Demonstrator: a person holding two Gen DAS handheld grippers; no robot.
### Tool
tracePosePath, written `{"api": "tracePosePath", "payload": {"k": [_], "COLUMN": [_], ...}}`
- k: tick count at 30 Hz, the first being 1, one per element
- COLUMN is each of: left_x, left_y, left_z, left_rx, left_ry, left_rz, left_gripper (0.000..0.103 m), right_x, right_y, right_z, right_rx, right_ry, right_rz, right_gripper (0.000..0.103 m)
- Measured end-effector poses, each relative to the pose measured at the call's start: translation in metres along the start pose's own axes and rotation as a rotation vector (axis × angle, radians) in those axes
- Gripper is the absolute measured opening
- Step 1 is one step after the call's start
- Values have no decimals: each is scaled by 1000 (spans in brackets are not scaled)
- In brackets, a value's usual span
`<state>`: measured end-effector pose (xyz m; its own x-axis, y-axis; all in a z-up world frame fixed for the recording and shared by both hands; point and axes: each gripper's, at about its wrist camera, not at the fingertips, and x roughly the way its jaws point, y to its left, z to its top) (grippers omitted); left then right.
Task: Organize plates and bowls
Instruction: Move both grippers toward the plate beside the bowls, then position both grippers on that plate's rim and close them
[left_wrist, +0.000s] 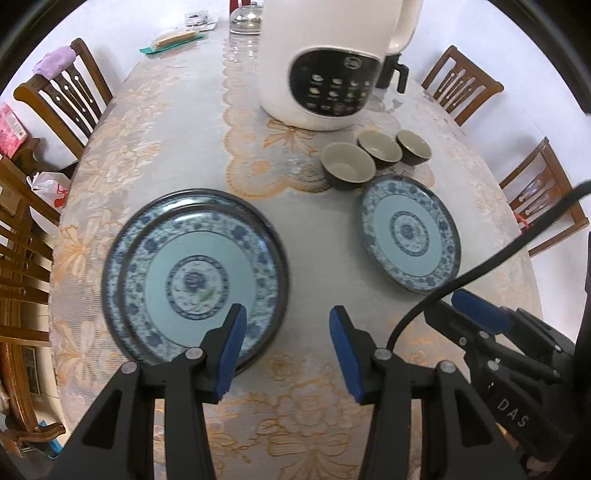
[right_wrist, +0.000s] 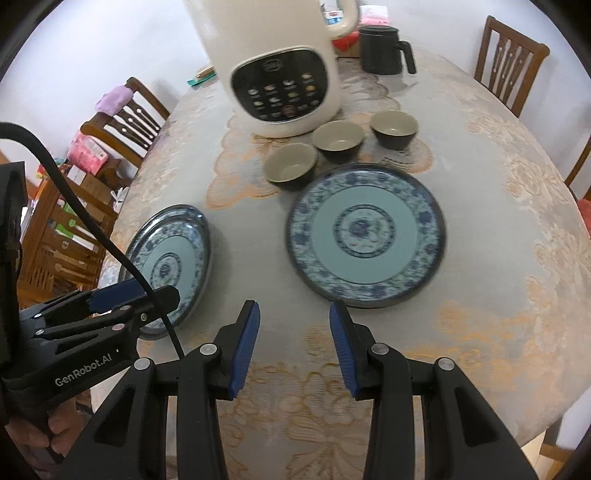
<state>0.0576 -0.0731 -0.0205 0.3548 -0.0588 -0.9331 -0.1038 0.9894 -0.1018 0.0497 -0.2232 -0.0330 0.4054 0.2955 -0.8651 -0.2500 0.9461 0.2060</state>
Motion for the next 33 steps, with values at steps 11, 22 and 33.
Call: {"api": "tracePosePath", "payload": {"k": [11, 22, 33], "left_x": [12, 29, 58], "left_y": [-40, -64, -82], "left_z": [5, 22, 36], "left_rx": [12, -21, -30], "left_ry": [14, 0, 29], "left_rz": [-16, -30, -8], "left_gripper": [49, 49, 49], "right_x": [-7, -1, 23], "right_y": [-49, -89, -111], "right_z": [3, 15, 37], "right_rx": [41, 65, 48], "right_ry": [-6, -3, 29], "right_rz": [-16, -5, 30], "right_gripper": [41, 41, 41]}}
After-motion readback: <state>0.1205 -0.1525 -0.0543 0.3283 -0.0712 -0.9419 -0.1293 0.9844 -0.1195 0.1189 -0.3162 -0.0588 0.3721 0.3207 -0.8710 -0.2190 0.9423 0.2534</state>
